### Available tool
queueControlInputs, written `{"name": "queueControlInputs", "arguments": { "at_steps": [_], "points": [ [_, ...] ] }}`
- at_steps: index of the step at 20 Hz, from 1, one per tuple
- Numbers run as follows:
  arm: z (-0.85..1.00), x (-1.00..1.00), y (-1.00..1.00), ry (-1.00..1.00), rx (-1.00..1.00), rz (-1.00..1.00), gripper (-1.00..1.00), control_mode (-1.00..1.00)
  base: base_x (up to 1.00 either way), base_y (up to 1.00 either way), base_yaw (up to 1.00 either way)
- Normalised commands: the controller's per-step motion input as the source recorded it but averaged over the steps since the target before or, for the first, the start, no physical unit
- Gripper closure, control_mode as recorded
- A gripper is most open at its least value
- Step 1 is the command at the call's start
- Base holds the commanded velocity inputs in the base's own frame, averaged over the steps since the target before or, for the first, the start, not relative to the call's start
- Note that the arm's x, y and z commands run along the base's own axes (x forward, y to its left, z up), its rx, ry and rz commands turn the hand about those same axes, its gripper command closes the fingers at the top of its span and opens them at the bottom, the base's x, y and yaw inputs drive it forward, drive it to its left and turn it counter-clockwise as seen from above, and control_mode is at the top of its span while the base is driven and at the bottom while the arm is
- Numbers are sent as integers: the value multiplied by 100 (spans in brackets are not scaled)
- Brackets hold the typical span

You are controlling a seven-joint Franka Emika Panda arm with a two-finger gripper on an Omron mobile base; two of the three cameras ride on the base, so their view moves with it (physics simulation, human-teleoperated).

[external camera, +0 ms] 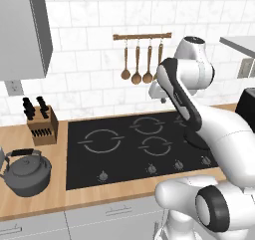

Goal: Pick the kettle from the counter and place it on a stove burner. Then turn the burner on.

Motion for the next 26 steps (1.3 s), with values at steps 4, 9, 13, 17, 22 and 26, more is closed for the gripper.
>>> {"name": "queueControlInputs", "arguments": {
  "at_steps": [4, 9, 13, 17, 22, 26],
  "points": [
    [0, -6, -3, 0, 0, 0, -100, -100, 0, 0, 0],
    [-10, -27, 25, 1, -1, 5, -100, -100, 0, 0, 0],
    [0, -72, 91, 0, -6, 22, -100, -100, 0, 0, 0],
    [0, -68, 100, 3, -9, 31, -100, -100, 0, 0, 0],
    [0, -50, 100, 7, -15, 35, -100, -100, 0, 0, 0],
    [0, -45, 100, 9, -21, 32, -100, -100, 0, 0, 0]
  ]
}}
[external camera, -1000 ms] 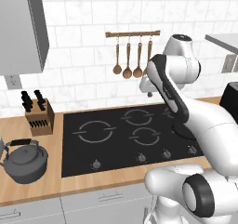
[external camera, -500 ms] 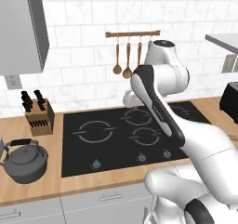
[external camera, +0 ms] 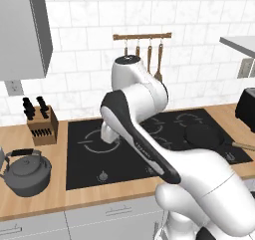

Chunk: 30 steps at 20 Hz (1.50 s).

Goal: Pick the kettle from the counter and place it on a stove burner. Then turn the burner on.

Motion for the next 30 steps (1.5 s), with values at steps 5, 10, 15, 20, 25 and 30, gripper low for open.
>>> {"name": "queueControlInputs", "arguments": {
  "at_steps": [5, 10, 15, 20, 25, 30],
  "points": [
    [0, -28, 100, 5, -24, 27, -100, -100, 0, 0, 0],
    [-5, -2, 100, 7, -18, 24, -100, -100, 0, 0, 0],
    [-18, 22, 82, 3, -1, 5, -100, -100, 0, 0, 0],
    [-46, 36, 22, -2, 0, 6, -100, -100, 0, 0, 0],
    [-58, 21, 0, 0, -4, 12, -100, -100, 0, 0, 0],
    [-43, 32, 11, 0, 7, 14, -100, -100, 0, 0, 0]
  ]
}}
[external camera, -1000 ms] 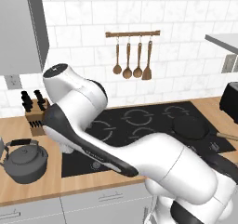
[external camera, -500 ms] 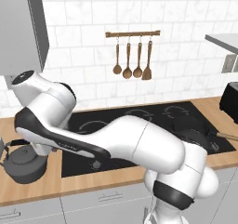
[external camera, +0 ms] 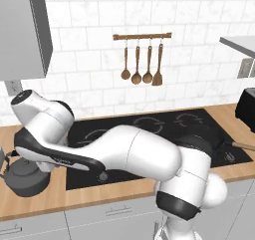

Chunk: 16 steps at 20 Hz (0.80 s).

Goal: Pick the kettle from the counter and place it on a stove burner. Then turn the burner on.

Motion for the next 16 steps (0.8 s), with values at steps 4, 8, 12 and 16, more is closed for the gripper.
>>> {"name": "queueControlInputs", "arguments": {
  "at_steps": [4, 8, 12, 16],
  "points": [
    [-2, 57, 61, 7, 0, 12, -100, -100, 0, 0, 0],
    [-4, 45, 91, 19, 0, 10, -100, -100, 0, 0, 0],
    [-24, 37, 90, 25, 0, 12, -100, -100, 0, 0, 0],
    [-10, 48, 68, 17, -2, 13, -100, -100, 0, 0, 0]
  ]
}}
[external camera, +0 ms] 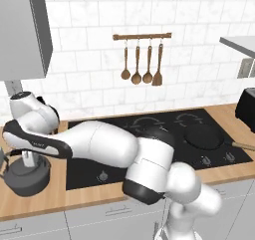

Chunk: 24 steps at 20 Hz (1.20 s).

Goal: Pick the kettle from the counter and place it on a stove burner. Then turn the burner on.

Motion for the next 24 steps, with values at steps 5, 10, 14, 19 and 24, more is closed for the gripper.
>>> {"name": "queueControlInputs", "arguments": {
  "at_steps": [5, 10, 14, 19, 24],
  "points": [
    [0, 46, 37, 5, -6, 8, -100, -100, 0, 0, 0],
    [-18, 4, 16, 1, -9, 6, -100, -100, 0, 0, 0],
    [-32, -26, 0, -4, -4, 1, -100, -100, 0, 0, 0],
    [-34, -48, -12, -17, 0, 0, -100, -100, 0, 0, 0],
    [-44, -51, -40, -23, -5, 4, -100, -100, 0, 0, 0]
  ]
}}
